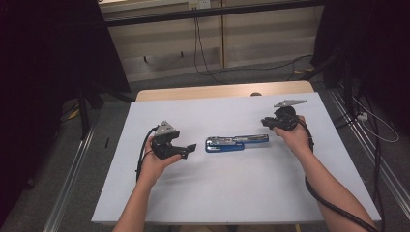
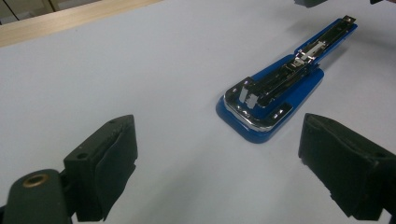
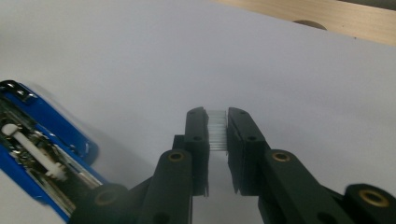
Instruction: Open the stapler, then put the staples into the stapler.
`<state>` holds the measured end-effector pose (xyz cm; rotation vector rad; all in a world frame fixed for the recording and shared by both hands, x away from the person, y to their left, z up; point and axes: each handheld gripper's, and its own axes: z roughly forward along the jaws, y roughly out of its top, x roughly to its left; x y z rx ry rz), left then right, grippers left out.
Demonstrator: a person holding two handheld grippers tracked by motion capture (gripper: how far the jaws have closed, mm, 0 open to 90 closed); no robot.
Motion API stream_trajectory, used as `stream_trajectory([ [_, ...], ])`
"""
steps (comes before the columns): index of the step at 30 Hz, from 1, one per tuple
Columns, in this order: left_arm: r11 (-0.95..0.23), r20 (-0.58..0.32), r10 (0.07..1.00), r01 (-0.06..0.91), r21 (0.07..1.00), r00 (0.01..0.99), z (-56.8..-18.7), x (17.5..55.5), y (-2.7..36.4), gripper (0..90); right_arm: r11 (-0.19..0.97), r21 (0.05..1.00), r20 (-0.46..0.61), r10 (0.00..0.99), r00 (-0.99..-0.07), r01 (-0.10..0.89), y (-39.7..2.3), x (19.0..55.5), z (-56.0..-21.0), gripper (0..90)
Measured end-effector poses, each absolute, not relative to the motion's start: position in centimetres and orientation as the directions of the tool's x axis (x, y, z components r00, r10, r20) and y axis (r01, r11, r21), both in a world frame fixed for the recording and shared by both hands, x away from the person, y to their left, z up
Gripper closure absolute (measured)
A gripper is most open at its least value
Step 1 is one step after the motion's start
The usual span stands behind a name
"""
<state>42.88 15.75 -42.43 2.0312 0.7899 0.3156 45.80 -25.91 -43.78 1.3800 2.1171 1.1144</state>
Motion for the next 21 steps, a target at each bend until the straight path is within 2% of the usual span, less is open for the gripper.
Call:
stream_trajectory([
  [9, -0.395, -0.083, 0.641, 0.421, 0.817, 0.763, -42.6, 43.0, 15.9, 10.9, 0.227, 0.799, 0.125, 0.843, -0.523, 0.557, -25.0, 45.1, -42.1, 79.3],
  [21, -0.373, -0.099, 0.649, 0.429, 0.822, 0.754, -42.4, 42.8, 16.4, 10.4, 0.305, 0.805, 0.097, 0.778, -0.621, 0.508, -22.3, 44.8, -41.1, 79.3],
])
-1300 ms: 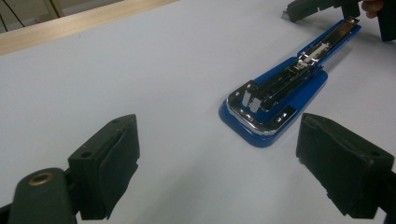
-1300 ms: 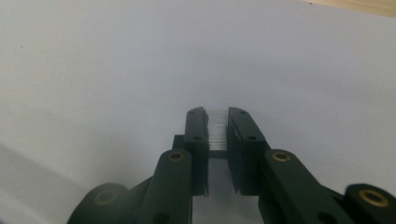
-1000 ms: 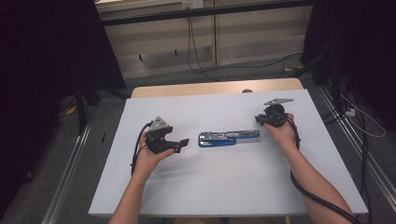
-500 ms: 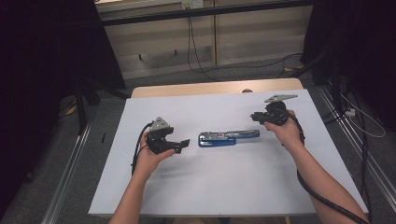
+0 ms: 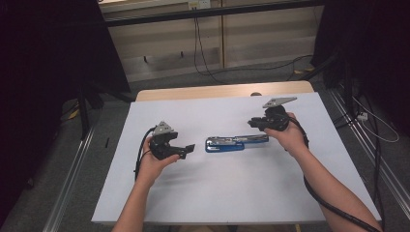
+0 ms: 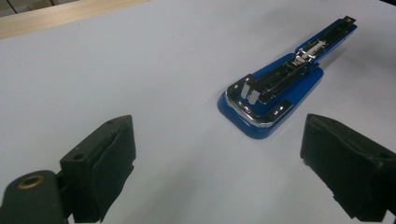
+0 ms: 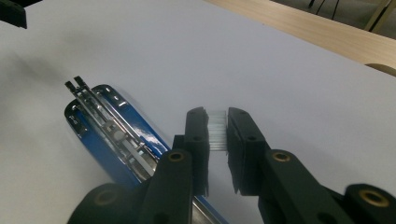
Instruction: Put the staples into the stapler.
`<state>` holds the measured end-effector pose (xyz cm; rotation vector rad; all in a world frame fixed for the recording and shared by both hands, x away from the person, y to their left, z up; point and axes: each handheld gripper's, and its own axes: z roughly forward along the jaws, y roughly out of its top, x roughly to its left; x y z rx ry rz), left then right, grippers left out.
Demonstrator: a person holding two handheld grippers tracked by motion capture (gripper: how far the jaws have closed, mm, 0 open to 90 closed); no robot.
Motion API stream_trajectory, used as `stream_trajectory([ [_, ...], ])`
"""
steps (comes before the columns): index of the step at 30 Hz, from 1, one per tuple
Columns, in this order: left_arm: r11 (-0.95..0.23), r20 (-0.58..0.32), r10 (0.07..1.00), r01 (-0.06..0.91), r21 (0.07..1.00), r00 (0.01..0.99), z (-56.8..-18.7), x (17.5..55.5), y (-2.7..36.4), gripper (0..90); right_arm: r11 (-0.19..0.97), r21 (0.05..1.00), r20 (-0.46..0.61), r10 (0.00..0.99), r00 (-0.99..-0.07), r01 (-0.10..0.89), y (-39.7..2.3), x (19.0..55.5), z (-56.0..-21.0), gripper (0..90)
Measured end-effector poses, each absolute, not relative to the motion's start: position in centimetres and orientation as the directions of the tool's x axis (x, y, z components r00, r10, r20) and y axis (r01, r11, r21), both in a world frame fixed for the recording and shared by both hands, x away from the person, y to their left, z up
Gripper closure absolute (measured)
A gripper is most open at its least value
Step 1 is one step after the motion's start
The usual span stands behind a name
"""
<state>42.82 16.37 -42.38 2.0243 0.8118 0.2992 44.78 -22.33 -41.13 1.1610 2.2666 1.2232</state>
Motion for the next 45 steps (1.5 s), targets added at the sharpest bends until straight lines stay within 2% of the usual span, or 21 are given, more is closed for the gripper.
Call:
stream_trajectory([
  [45, -0.368, -0.107, 0.657, 0.442, 0.818, 0.746, -42.4, 42.4, 17.1, 10.2, 0.497, 0.792, 0.056, 0.52, -0.852, 0.355, -15.1, 44.7, -40.3, 79.3],
])
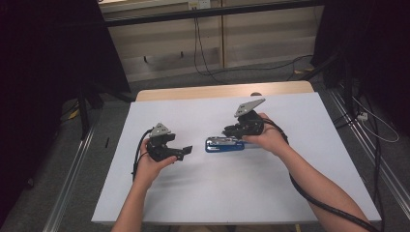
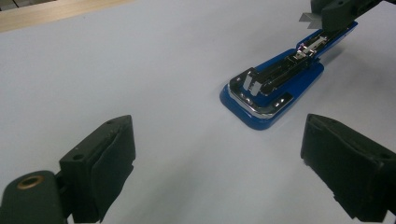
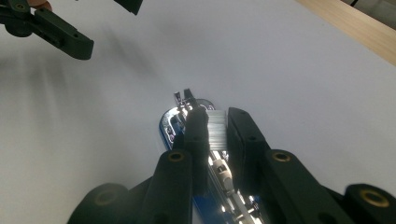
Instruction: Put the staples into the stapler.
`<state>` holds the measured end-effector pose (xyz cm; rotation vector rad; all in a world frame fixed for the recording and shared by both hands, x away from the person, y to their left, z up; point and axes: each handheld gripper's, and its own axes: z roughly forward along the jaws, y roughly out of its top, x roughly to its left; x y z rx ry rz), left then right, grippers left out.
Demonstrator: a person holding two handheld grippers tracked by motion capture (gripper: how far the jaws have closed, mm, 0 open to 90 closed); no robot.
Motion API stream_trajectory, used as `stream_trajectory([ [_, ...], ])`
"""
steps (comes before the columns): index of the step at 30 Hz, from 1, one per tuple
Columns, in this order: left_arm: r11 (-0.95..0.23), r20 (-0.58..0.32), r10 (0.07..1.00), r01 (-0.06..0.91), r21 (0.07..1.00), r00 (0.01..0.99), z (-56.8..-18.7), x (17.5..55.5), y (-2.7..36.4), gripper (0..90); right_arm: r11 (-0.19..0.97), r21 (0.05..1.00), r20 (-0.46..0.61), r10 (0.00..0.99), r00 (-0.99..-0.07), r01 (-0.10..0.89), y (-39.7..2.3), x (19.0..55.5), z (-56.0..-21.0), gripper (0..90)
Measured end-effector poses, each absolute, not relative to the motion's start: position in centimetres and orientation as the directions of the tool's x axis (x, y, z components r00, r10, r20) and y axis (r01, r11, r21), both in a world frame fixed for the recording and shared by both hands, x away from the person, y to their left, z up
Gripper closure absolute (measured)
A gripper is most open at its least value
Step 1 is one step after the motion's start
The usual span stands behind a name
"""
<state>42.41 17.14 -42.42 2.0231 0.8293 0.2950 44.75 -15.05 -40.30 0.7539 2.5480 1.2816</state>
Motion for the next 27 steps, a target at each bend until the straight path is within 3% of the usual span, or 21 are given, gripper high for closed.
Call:
stream_trajectory([
  [27, -0.371, -0.106, 0.662, 0.448, 0.813, 0.742, -42.6, 42.5, 17.2, 10.1, 0.563, 0.781, 0.059, 0.365, -0.929, 0.27, -12.7, 46.2, -41.2, 79.3],
])
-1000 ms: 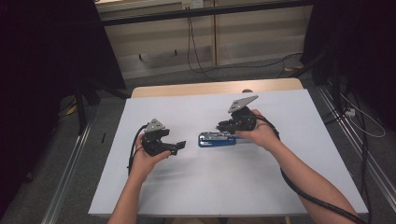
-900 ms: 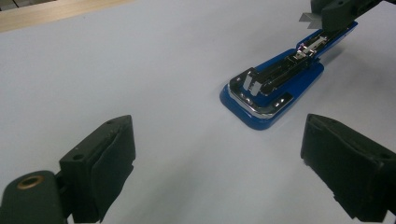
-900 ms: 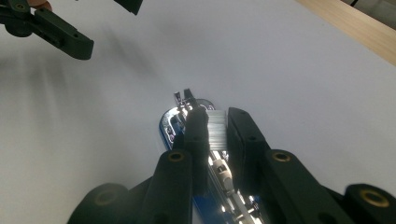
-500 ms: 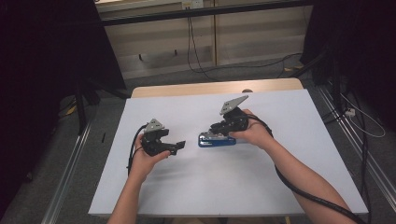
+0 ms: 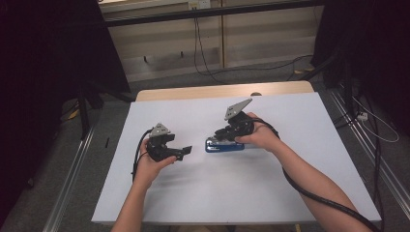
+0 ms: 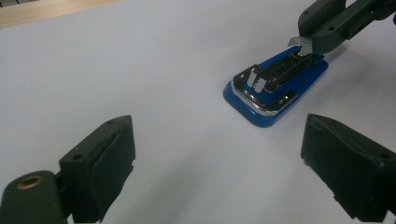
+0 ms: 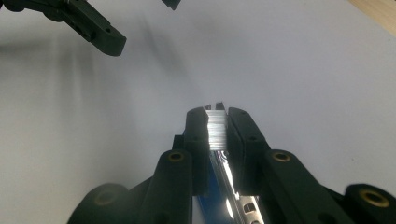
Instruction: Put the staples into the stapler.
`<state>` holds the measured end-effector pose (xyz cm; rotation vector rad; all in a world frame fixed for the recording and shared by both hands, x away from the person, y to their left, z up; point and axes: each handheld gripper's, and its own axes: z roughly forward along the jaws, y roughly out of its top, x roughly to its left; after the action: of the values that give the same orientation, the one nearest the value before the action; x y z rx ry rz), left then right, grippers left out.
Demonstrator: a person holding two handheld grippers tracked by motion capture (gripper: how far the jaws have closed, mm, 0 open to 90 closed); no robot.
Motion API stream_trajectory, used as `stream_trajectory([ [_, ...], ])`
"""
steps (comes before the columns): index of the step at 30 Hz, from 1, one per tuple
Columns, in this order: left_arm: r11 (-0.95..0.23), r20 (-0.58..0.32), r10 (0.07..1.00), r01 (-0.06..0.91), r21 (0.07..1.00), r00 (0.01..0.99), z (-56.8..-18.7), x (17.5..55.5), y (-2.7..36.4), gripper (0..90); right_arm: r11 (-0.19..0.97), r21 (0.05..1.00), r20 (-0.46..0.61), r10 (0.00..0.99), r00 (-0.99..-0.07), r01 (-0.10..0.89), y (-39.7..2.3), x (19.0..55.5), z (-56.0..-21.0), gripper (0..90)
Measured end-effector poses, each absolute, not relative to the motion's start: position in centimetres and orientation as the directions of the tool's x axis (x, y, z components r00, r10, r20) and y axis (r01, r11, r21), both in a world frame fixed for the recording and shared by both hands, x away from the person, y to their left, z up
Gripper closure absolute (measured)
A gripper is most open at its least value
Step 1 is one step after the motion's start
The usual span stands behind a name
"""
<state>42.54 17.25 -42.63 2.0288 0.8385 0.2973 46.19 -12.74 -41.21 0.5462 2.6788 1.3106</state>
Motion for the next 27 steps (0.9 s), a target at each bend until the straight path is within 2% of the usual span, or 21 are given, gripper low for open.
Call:
stream_trajectory([
  [27, -0.369, -0.106, 0.668, 0.452, 0.813, 0.736, -42.7, 42.6, 17.6, 10.1, 0.61, 0.76, 0.048, 0.287, -0.957, 0.221, -12.5, 48.0, -41.5, 79.3],
])
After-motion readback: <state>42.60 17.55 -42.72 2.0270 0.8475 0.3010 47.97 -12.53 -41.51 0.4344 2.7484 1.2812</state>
